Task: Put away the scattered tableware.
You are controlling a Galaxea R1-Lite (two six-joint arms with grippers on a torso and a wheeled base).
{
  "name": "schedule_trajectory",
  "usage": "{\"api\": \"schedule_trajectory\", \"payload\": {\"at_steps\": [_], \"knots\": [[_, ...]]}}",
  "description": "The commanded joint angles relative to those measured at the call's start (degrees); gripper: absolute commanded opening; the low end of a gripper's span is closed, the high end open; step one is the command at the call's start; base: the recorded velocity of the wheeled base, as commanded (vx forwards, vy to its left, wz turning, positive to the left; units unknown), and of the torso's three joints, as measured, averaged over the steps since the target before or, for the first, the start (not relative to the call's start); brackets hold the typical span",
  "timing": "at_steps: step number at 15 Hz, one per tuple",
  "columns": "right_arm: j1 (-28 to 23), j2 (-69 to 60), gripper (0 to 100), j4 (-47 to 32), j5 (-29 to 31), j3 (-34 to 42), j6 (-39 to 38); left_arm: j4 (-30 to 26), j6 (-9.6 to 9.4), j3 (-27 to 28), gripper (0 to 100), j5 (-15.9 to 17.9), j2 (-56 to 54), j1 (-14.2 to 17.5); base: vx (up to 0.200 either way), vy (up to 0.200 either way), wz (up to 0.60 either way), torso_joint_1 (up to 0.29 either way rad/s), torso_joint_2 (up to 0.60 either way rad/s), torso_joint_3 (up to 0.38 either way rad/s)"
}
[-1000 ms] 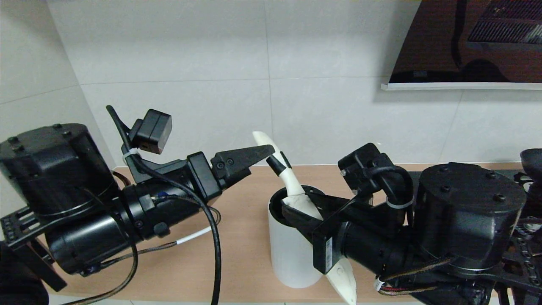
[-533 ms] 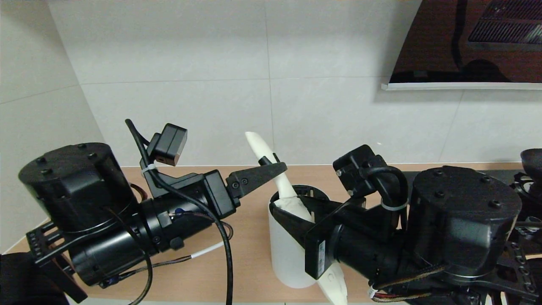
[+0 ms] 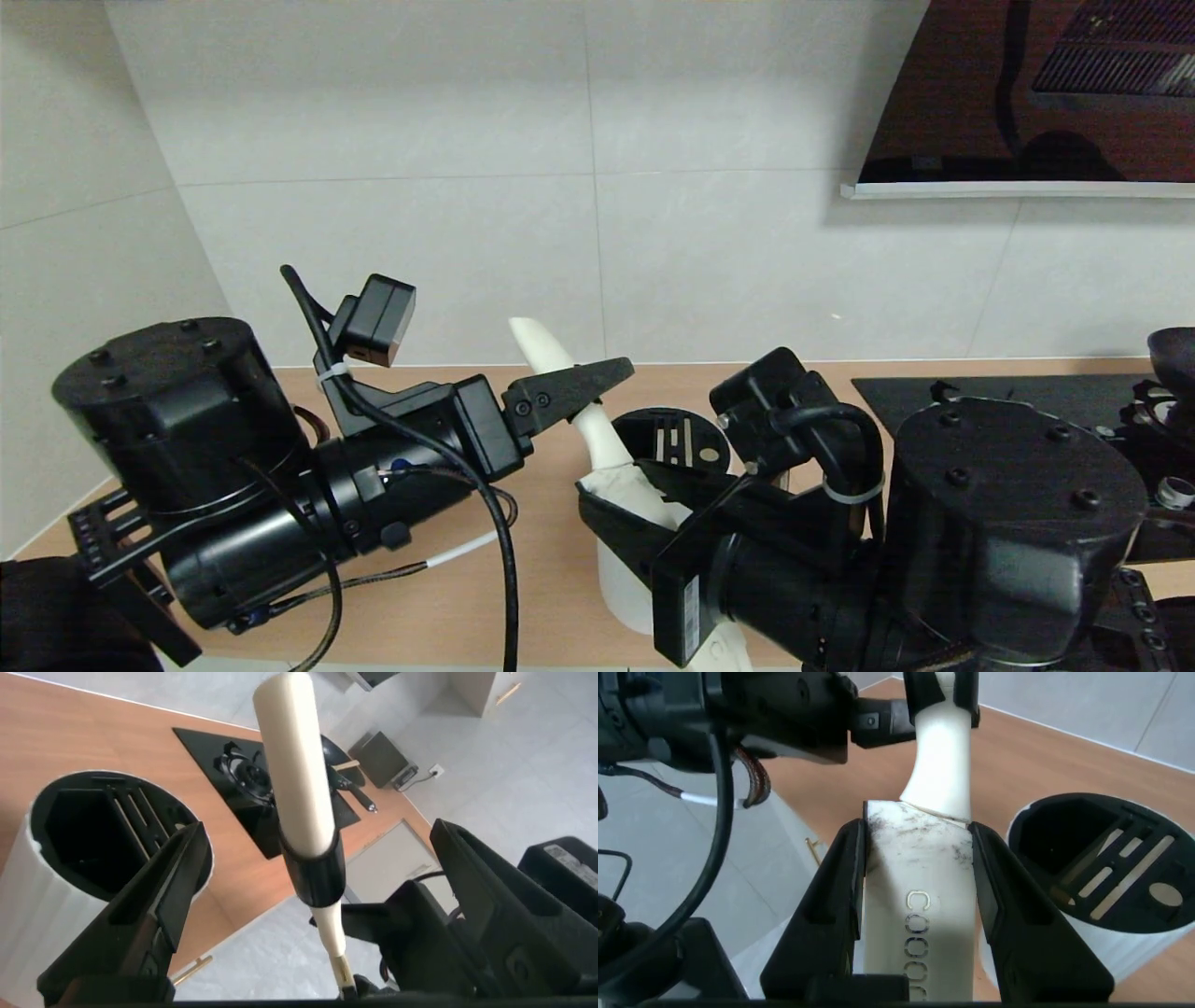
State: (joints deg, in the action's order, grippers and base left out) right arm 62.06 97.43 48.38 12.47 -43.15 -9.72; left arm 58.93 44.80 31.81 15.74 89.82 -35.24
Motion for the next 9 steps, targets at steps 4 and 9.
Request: {"api": "schedule_trajectory", "payload": {"at_steps": [4,9], "knots": [[0.78,0.13,0,0.04,0.1,0.26,-0.04,0.05,0.02,0.01,100,-0.01,-0.08,0.0,0.0,0.0,0.0,0.0,0.0,0.0],[1.04,-0.13,0,0.04,0.1,0.7,-0.04,0.05,-0.68,-0.87,0,0.35,0.09,-0.18,0.0,0.0,0.0,0.0,0.0,0.0]]}}
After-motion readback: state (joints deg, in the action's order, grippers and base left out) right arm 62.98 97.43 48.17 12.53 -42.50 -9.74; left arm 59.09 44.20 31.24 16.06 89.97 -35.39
